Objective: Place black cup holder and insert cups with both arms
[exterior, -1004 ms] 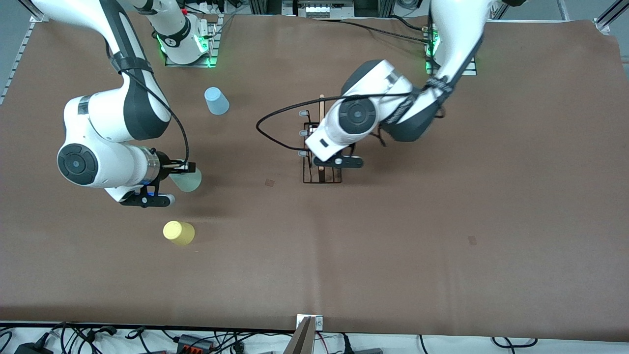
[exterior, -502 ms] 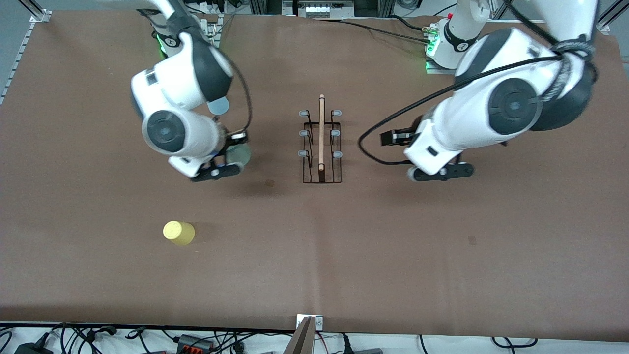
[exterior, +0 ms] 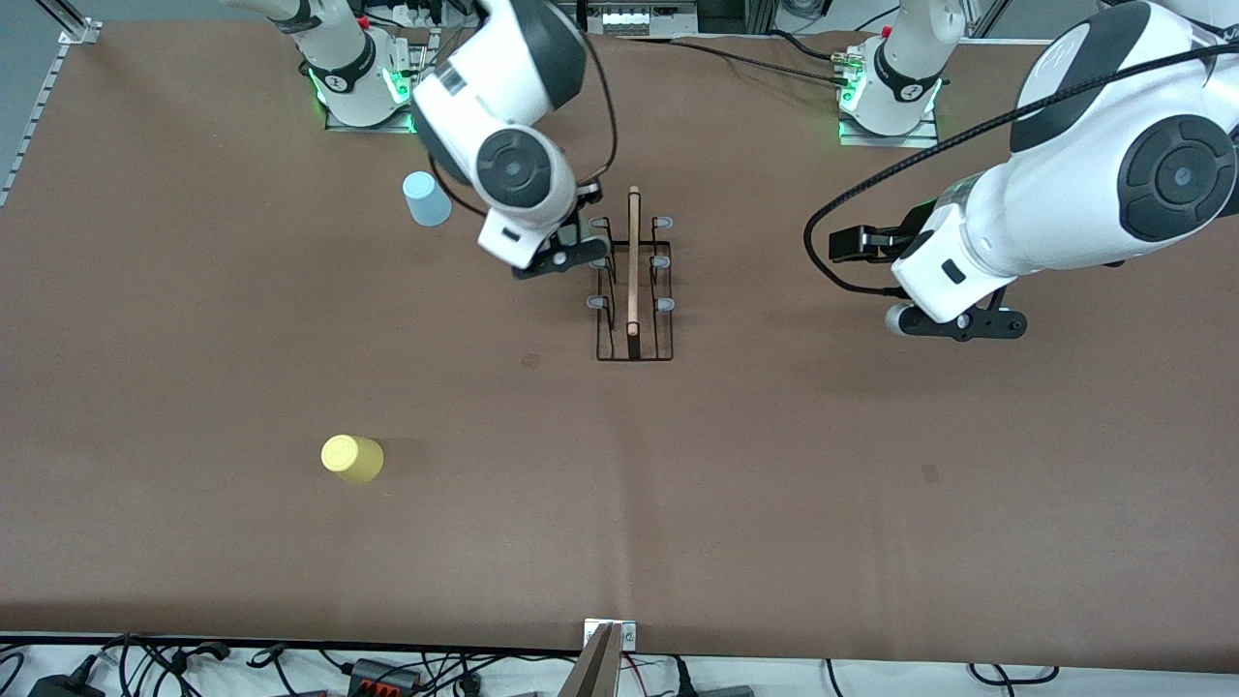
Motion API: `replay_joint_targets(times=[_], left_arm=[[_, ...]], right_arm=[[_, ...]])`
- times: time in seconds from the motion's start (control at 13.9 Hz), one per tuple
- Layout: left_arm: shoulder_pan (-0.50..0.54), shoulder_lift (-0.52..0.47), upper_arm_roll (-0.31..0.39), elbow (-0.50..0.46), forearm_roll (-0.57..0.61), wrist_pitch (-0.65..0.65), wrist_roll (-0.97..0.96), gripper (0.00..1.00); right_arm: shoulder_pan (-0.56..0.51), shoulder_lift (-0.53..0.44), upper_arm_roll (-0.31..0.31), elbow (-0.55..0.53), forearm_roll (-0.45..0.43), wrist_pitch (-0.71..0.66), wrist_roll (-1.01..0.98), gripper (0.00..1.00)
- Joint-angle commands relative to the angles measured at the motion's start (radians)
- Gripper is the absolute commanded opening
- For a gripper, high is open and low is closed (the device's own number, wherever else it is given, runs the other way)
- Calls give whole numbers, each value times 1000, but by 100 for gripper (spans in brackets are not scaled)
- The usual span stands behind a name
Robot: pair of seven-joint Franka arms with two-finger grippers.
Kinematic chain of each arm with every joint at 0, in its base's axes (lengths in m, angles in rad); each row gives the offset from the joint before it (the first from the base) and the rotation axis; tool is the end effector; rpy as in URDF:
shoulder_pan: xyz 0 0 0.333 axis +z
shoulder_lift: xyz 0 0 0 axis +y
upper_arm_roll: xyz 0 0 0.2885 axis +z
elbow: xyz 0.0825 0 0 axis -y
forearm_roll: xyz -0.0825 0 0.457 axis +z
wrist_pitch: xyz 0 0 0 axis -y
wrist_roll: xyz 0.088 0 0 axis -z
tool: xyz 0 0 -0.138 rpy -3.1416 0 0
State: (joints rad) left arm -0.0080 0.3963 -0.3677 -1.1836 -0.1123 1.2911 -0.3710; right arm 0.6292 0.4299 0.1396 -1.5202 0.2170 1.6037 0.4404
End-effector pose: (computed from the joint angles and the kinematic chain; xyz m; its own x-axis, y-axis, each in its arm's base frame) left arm 0.6471 -0.2288 0.5066 0.9446 -0.0367 -0.3261 0.0100 -0.9901 0.1402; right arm 0.4794 0.4936 0.3158 0.8691 0.2708 -0.4139 0.2576 -0.9622 -0.0886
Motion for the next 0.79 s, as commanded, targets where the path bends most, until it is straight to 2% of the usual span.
replay_joint_targets(times=[0.0, 0.22, 0.29, 0.36, 0.5, 0.65, 0.72], left_arm=[[48, -14, -11, -5, 26, -22, 110, 100], [62, -40, 12, -20, 36, -13, 240, 100], [63, -56, 33, -25, 61, 0, 282, 100], [62, -86, 83, -59, 92, 19, 332, 100], [60, -176, 160, -186, 95, 115, 436, 100], [59, -267, 205, -325, 97, 236, 468, 100], [43, -296, 254, -377, 97, 270, 468, 100]], right_arm=[[32, 18, -8, 0, 48, -13, 17, 30], [40, 39, -8, -1, 48, -4, 17, 30], [40, 49, -8, -1, 48, 1, 17, 30], [41, 52, -8, -1, 48, 5, 17, 30], [41, 66, -8, -1, 48, 21, 17, 30], [41, 75, -8, -1, 51, 51, 18, 30], [43, 81, -8, -1, 65, 62, 18, 30]])
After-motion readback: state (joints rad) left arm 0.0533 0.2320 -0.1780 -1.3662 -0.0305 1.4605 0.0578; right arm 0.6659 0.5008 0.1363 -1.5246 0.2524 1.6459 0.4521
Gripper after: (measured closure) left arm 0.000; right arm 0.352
